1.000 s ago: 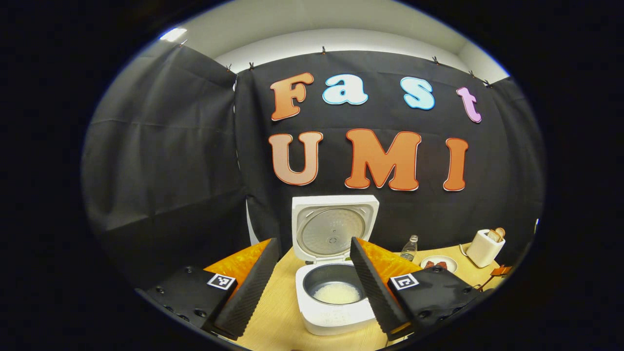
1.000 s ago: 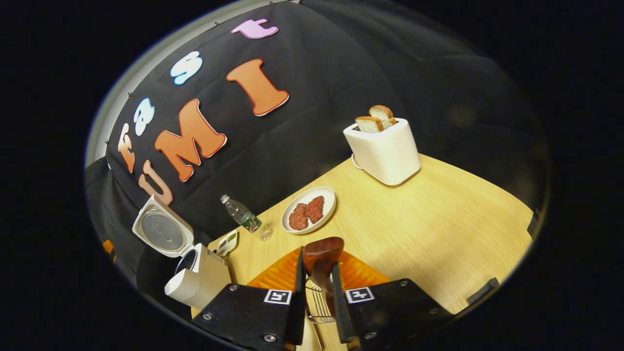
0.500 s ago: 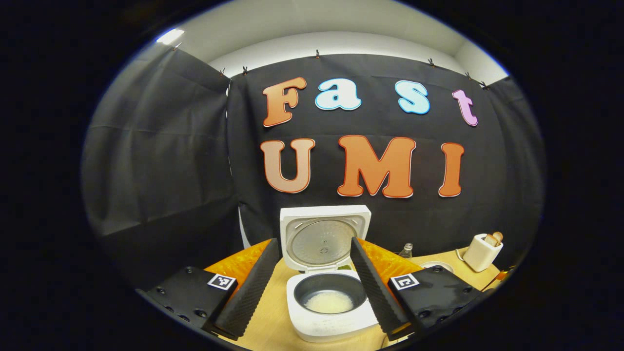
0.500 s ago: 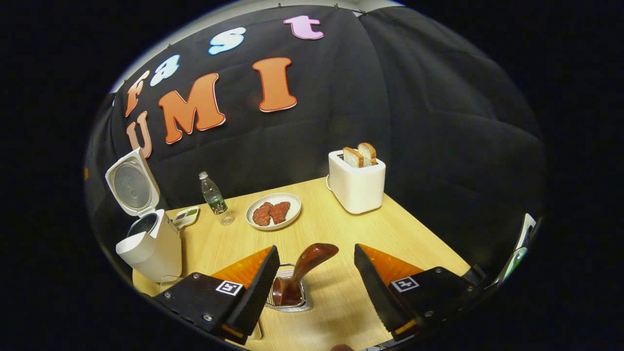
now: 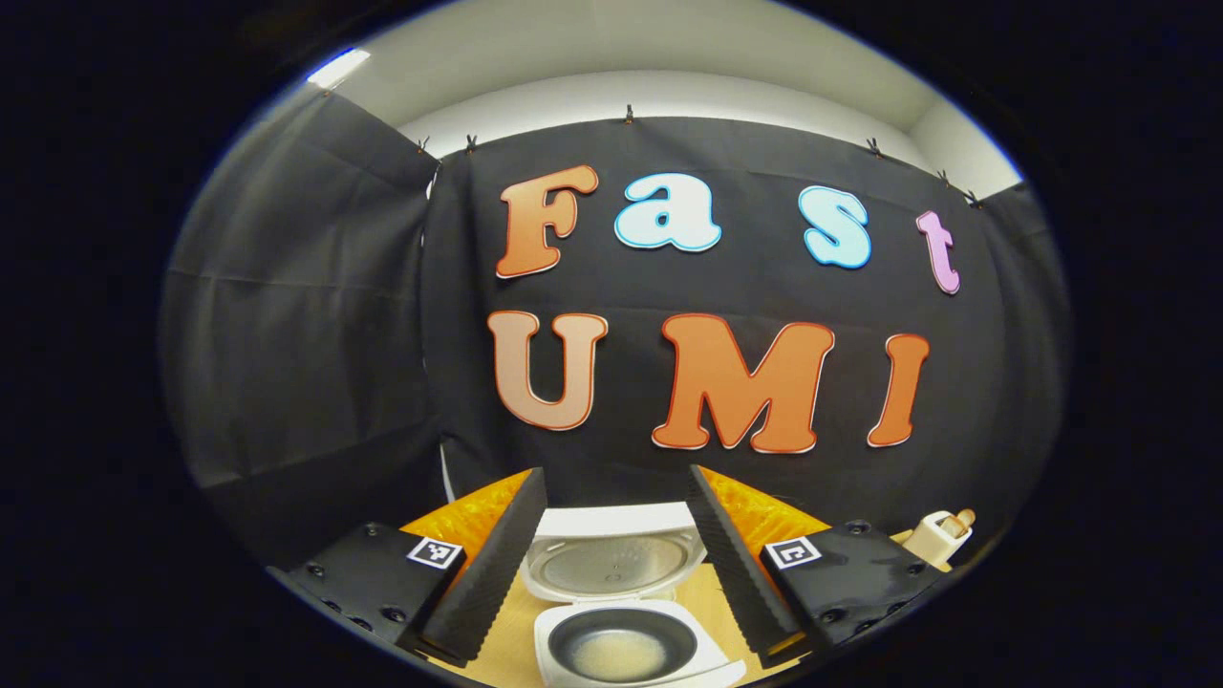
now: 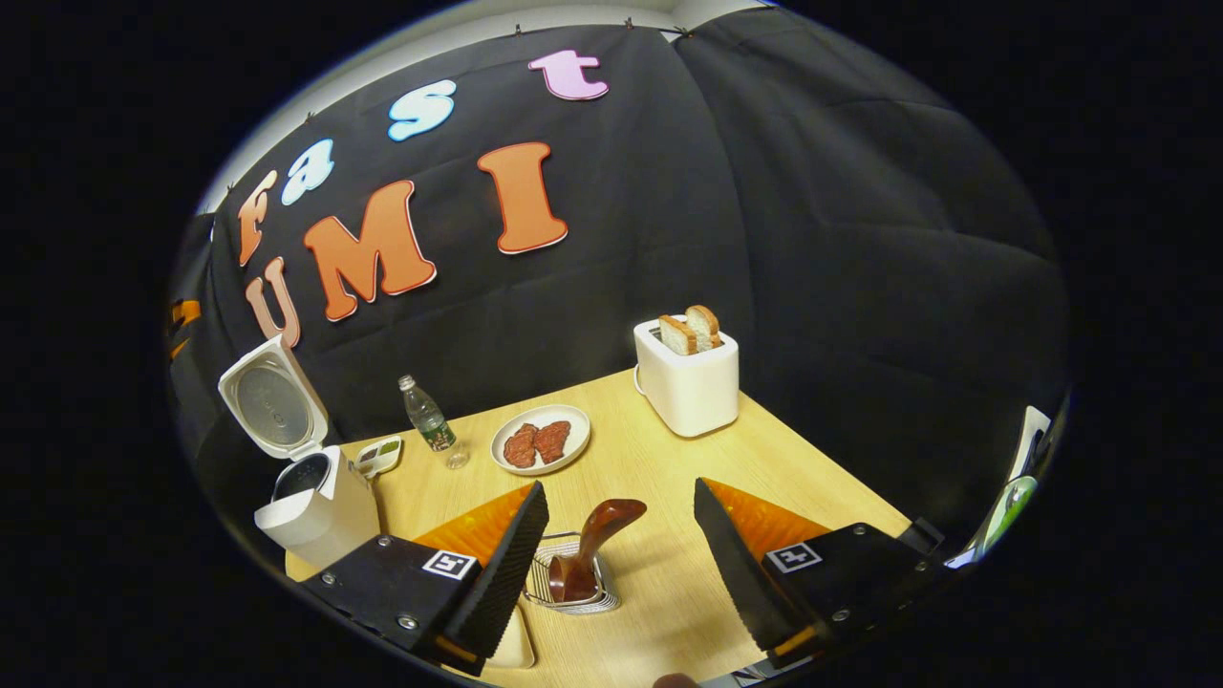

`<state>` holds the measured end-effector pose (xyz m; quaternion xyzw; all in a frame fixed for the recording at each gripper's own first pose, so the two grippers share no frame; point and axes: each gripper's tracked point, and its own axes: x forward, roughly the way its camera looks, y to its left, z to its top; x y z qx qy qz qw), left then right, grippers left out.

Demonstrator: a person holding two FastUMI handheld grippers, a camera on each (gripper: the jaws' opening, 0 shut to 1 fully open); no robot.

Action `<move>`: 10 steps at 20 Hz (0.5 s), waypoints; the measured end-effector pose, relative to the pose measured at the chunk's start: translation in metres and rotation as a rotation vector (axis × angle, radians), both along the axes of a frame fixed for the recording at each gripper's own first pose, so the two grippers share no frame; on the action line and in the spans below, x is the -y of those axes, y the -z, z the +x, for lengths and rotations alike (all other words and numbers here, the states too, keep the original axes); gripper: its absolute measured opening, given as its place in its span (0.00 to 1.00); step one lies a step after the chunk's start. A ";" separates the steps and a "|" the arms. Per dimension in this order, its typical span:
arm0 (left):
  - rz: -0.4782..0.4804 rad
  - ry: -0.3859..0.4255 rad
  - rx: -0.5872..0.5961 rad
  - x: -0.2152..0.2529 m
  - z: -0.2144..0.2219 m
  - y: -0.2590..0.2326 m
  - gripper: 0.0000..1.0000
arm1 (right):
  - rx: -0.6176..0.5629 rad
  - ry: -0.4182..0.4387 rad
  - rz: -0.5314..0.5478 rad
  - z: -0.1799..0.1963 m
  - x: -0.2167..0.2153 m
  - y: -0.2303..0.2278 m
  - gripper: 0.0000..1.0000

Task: Close the left gripper, press the button to open the rice cooker; take a wooden spoon from the chopstick holder with the right hand, scoop a spoonful of rice and pour it into the rice cooker, then put the wooden spoon back into the chopstick holder.

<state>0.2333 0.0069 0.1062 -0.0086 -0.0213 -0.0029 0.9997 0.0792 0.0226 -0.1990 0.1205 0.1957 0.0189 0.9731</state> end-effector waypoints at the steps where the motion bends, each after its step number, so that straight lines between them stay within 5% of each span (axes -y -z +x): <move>1: 0.000 0.002 0.001 -0.001 0.016 -0.007 0.98 | 0.001 0.013 -0.003 -0.001 0.004 -0.001 0.95; 10: 0.031 -0.011 -0.124 0.002 0.145 0.026 0.98 | -0.001 0.118 0.009 -0.015 0.024 -0.010 0.95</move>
